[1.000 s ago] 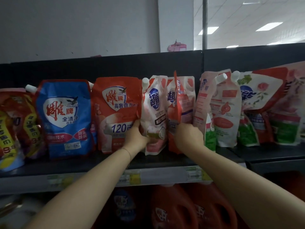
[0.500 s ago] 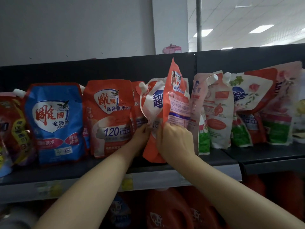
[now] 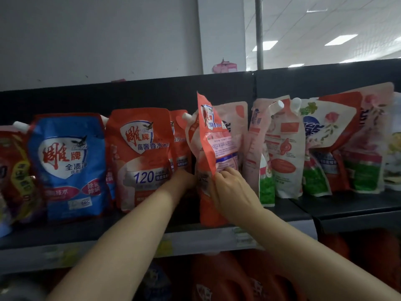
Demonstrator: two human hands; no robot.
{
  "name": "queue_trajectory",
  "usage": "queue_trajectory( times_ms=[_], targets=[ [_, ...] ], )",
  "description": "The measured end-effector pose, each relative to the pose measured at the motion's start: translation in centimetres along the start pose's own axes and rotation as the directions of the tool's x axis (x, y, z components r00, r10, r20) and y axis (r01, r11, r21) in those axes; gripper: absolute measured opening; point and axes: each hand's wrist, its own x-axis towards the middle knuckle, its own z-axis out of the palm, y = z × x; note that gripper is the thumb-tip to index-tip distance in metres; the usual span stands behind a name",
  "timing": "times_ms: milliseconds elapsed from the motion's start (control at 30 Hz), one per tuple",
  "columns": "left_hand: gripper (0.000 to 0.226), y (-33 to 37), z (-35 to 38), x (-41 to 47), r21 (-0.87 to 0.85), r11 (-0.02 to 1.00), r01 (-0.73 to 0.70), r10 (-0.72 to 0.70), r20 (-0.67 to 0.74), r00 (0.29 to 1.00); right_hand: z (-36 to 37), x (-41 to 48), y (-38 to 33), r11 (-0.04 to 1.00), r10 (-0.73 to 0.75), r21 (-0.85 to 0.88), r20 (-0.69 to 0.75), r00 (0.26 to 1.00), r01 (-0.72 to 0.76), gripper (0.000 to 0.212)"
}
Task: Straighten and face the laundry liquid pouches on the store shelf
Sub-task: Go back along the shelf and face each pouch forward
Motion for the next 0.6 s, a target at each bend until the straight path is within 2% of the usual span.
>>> queue_trajectory(
  times_ms=[100,167,233,333,400,533,600],
  targets=[
    [0.031,-0.3,-0.6,-1.8,-0.12,0.992,0.032,-0.03,0.022,0.999,-0.3,0.4,-0.3,0.992,-0.09,0.09,0.03,0.996,0.087,0.027],
    [0.014,-0.7,-0.9,-3.4,-0.336,0.938,0.084,-0.038,0.141,0.989,-0.3,0.7,-0.5,0.982,-0.111,0.157,0.025,0.993,0.106,0.021],
    [0.02,-0.9,-1.0,-5.0,-0.562,0.818,0.123,0.01,0.228,0.974,-0.3,0.8,-0.5,0.969,-0.053,0.244,0.016,0.998,0.047,0.021],
    [0.04,-1.2,-1.1,-7.2,-0.749,0.646,0.148,0.052,0.237,0.97,-0.9,0.8,-0.6,0.952,0.014,0.304,0.097,0.995,-0.043,0.054],
    [0.058,-1.4,-1.3,-7.8,-0.83,0.53,0.174,0.081,0.254,0.964,-1.9,1.1,-1.2,0.968,-0.051,0.251,0.115,0.992,0.02,0.06],
    [0.052,-1.6,-2.7,-9.5,-0.893,0.402,0.203,0.002,0.223,0.975,-3.4,2.4,-2.5,0.976,-0.147,0.168,0.037,0.988,0.139,0.058],
    [0.053,-2.2,-3.5,-9.5,-0.944,0.308,0.122,0.019,0.134,0.991,-3.5,3.0,-3.1,0.976,-0.161,0.151,0.018,0.987,0.157,0.059]
  ],
)
